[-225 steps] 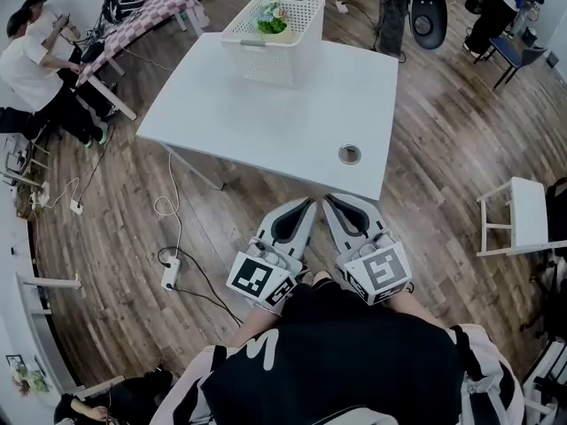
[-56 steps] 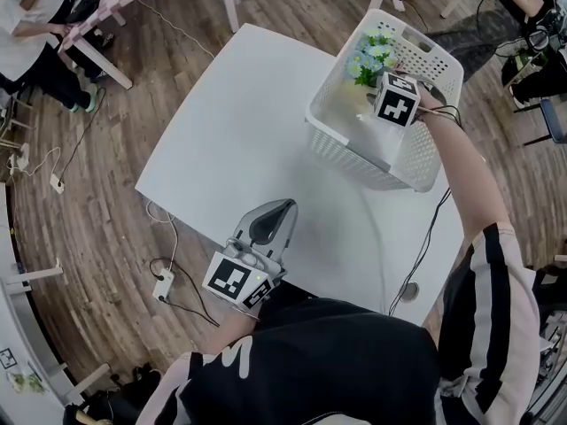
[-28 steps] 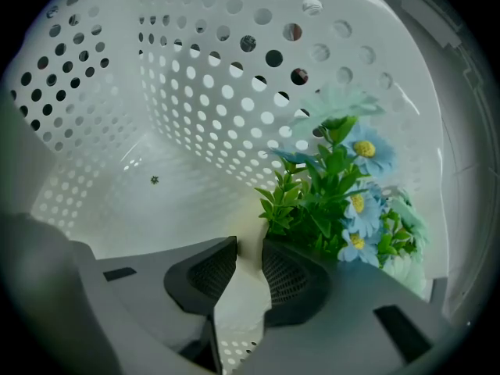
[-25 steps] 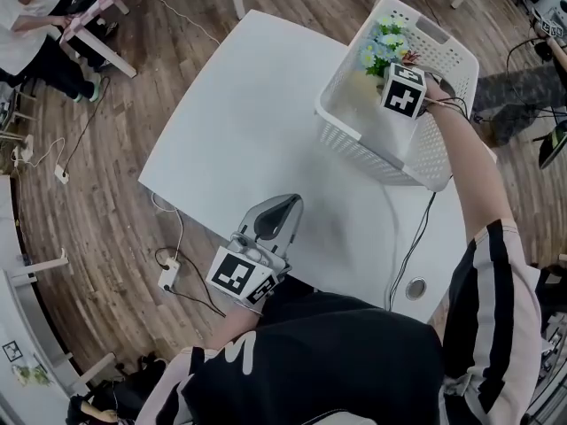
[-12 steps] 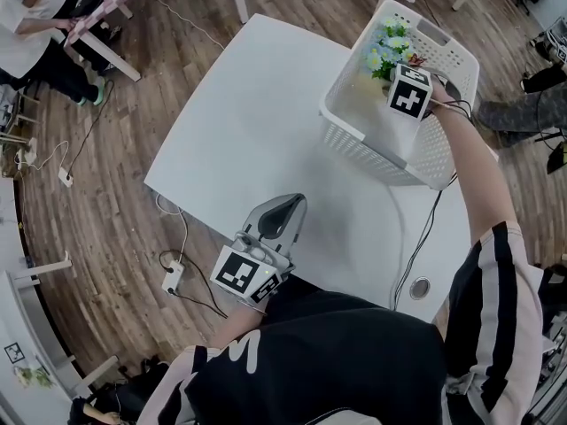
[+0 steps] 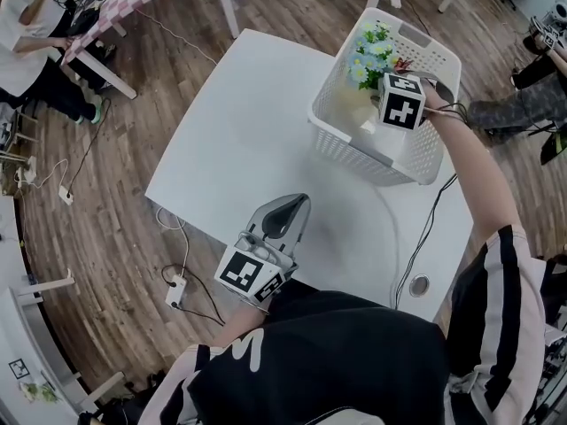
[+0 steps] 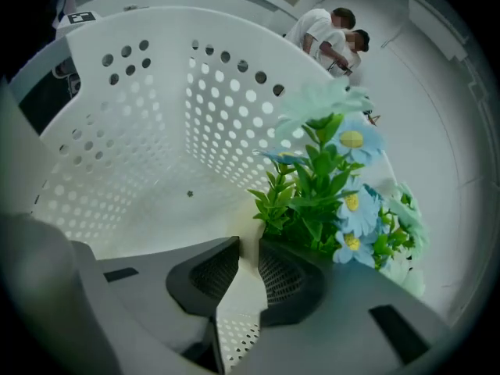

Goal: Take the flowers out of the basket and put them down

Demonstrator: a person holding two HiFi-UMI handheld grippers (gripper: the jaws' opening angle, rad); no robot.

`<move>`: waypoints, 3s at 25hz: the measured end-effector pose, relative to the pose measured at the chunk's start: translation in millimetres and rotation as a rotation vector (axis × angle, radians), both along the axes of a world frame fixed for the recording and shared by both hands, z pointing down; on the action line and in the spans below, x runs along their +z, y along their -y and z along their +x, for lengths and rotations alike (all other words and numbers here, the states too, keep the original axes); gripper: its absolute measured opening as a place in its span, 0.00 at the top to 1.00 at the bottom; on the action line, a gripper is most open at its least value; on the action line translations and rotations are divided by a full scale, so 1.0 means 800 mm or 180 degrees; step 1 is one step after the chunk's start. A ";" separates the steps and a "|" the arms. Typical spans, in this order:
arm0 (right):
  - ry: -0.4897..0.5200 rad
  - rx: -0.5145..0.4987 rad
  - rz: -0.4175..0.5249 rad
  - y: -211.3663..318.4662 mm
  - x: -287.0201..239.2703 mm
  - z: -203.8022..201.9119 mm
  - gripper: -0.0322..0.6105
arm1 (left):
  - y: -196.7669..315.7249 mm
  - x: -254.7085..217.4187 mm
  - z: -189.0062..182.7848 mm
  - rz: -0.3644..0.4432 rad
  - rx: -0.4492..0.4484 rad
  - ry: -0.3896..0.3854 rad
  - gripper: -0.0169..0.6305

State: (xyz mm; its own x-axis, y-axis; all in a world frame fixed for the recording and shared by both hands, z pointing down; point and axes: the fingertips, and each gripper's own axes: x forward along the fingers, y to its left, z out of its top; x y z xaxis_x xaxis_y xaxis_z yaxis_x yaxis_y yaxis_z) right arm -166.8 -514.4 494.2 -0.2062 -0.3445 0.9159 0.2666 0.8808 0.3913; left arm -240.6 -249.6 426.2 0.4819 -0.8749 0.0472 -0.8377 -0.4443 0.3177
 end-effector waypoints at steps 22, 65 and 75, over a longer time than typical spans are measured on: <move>0.0178 -0.0050 0.0316 -0.033 -0.106 0.017 0.81 | 0.014 -0.029 0.053 0.0213 0.0457 -0.0033 0.97; 0.0574 0.0185 0.0804 -0.085 -0.236 0.266 0.81 | -0.027 -0.056 0.282 0.0339 0.0760 -0.0001 0.97; 0.0518 0.0206 0.0726 -0.085 -0.201 0.305 0.81 | -0.033 -0.042 0.317 0.0252 0.0742 0.0008 0.97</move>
State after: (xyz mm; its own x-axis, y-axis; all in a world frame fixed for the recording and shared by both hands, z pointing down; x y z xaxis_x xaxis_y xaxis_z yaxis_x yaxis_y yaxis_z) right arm 77.5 -446.4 333.5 -0.3149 -0.5551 0.7699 0.1301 0.7782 0.6143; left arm 12.9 -223.4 392.6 0.6711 -0.7412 -0.0156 -0.7104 -0.6490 0.2722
